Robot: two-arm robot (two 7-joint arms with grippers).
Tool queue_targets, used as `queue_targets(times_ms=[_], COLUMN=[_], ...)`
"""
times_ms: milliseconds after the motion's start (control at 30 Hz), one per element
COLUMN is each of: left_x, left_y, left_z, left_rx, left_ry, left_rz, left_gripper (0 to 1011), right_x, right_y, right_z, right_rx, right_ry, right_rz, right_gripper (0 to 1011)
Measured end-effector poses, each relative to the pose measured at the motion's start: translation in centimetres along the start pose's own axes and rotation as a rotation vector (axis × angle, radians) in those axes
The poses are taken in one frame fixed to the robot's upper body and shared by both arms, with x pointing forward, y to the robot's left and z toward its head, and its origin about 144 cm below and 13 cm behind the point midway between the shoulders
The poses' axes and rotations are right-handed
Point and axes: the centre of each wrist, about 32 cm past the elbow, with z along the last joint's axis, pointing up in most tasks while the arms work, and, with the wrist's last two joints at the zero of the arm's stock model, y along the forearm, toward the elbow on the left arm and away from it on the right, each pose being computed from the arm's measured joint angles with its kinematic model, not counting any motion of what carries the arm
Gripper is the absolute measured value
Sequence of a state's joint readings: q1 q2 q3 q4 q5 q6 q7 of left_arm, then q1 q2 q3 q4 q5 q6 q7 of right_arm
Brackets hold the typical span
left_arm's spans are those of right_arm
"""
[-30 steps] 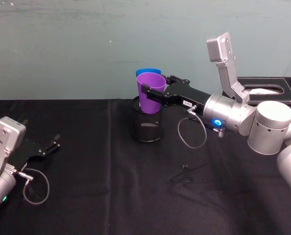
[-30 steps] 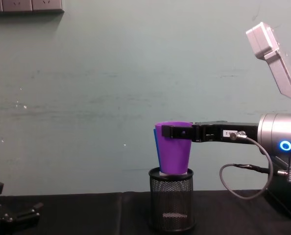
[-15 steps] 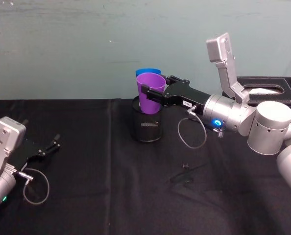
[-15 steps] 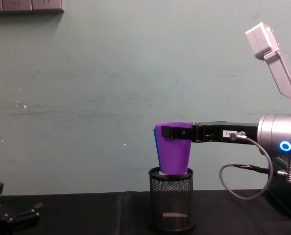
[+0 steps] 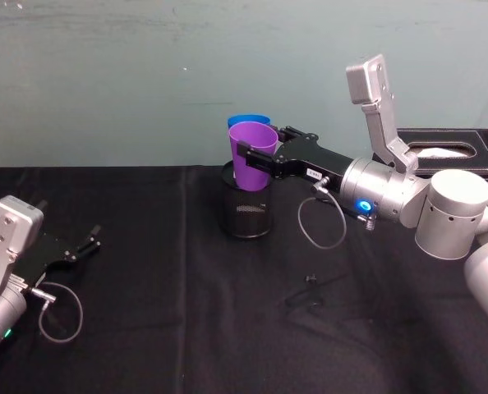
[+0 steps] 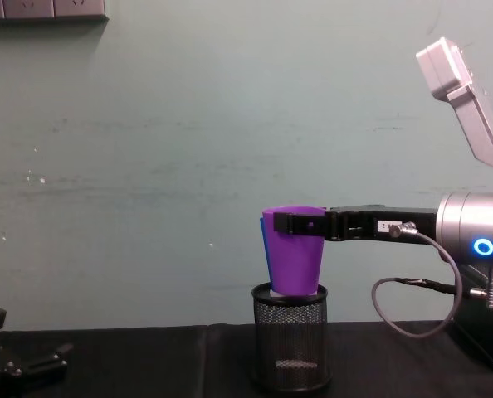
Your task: Pick up one cup with a gripper and tap it against the other cup.
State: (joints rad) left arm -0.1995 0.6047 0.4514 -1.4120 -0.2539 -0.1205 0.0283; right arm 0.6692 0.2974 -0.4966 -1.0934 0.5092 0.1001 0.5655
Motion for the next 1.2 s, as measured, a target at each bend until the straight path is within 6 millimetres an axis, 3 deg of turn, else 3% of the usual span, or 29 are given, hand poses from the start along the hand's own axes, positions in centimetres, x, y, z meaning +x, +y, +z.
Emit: queue_targets(times_ms=[1200], left_x=[0.0], left_y=[0.0], left_z=[0.0], left_rx=[0.0], left_ry=[0.0], left_rz=[0.0], left_gripper=[1000], right_x=[0.0], right_y=[0.0], right_z=[0.0], right_rx=[0.0], right_ry=[0.0], right_rz=[0.0], right_gripper=[726])
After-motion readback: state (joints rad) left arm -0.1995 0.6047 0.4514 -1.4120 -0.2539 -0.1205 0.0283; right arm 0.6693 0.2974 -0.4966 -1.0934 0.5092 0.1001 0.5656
